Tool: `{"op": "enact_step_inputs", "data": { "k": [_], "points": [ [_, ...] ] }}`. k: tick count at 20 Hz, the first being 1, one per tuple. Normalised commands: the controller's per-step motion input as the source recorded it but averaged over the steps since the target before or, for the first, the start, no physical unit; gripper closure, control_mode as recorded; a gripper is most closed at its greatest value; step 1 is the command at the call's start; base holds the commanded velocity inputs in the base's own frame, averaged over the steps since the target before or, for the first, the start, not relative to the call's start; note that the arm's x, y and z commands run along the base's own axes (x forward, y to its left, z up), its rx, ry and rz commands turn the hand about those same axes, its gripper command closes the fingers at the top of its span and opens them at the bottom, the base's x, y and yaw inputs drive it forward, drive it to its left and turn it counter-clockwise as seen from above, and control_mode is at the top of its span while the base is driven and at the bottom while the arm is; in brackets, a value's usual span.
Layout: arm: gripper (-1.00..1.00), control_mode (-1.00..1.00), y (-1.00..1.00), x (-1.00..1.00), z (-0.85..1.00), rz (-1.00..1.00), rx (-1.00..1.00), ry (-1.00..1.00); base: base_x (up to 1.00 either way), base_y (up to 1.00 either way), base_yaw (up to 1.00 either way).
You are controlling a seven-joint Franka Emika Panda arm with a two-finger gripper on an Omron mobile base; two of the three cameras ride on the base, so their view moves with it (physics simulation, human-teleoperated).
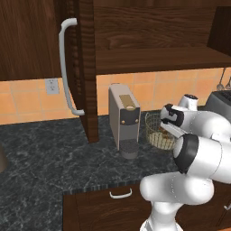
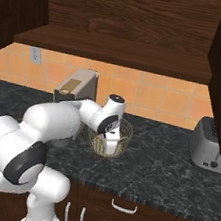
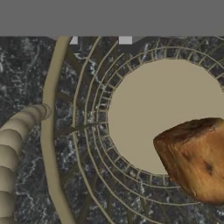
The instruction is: Open the cabinet, pick up the bread from the cabinet and place it in the basket. Then move the basket to the dining counter.
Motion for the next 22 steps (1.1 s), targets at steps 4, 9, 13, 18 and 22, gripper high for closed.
{"op": "enact_step_inputs", "data": {
  "k": [4, 9, 13, 18, 22],
  "points": [
    [1.0, -1.0, 0.0, -0.39, 0.33, -0.04, 0.0, 0.0, 0.0, 0.0, 0.0],
    [1.0, -1.0, 0.01, -0.57, 0.76, 0.0, -0.03, 0.0, 0.0, 0.0, 0.0],
    [1.0, -1.0, 0.16, -0.85, 0.73, 0.04, -0.1, -0.06, 0.0, 0.0, 0.0],
    [1.0, -1.0, 0.36, -0.86, 0.62, 0.11, -0.05, -0.09, 0.0, 0.0, 0.0],
    [1.0, -1.0, 0.45, -0.74, 0.72, 0.14, 0.0, -0.11, 0.0, 0.0, 0.0]
  ]
}}
